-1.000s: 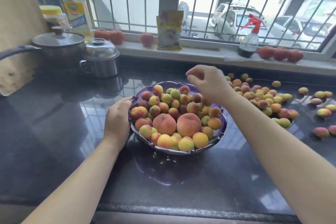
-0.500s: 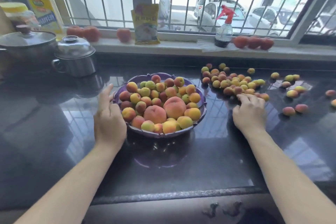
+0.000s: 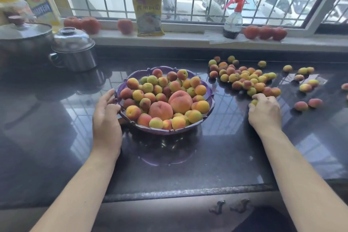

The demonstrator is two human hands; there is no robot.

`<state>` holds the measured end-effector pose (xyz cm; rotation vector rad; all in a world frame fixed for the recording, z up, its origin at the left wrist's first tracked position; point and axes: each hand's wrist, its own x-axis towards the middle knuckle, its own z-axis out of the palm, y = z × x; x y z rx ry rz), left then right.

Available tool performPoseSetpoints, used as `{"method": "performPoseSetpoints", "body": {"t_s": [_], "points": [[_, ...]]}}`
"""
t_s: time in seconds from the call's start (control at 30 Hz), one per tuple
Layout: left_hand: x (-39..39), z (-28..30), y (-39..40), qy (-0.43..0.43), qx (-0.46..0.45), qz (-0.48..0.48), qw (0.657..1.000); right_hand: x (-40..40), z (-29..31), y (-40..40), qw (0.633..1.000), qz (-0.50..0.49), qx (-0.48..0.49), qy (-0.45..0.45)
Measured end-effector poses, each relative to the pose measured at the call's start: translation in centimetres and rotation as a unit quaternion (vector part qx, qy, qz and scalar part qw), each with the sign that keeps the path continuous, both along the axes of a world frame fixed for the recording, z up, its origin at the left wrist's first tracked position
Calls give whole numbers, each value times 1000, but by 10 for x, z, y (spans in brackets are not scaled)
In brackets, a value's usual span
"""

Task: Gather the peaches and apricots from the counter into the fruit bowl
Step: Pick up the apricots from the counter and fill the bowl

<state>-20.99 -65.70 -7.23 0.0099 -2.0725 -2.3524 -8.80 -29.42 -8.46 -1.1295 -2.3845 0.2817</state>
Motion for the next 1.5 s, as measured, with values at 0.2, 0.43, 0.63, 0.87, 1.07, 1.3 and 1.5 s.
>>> {"method": "performPoseSetpoints", "body": {"t_s": [0.2,0.43,0.63,0.87,1.07,1.3,1.5], "points": [[-8,-4,6,25,-71,-12,997,-13,49,-44,970,180,-65,150],[-6,-4,8,47,-122,10,991,-90,101,-133,873,477,41,-97],[-7,-4,3,48,-106,2,993,-109,88,-127,890,453,39,-23],[-10,-8,9,49,-124,-9,991,-22,21,-56,969,204,20,136],[-6,-7,10,71,-129,-37,988,15,-7,34,996,-1,55,-69],[-10,-14,12,65,-139,-60,986,13,-14,37,999,-3,42,-14],[-11,-15,13,72,-125,-41,989,8,21,-7,987,137,-49,65]]}}
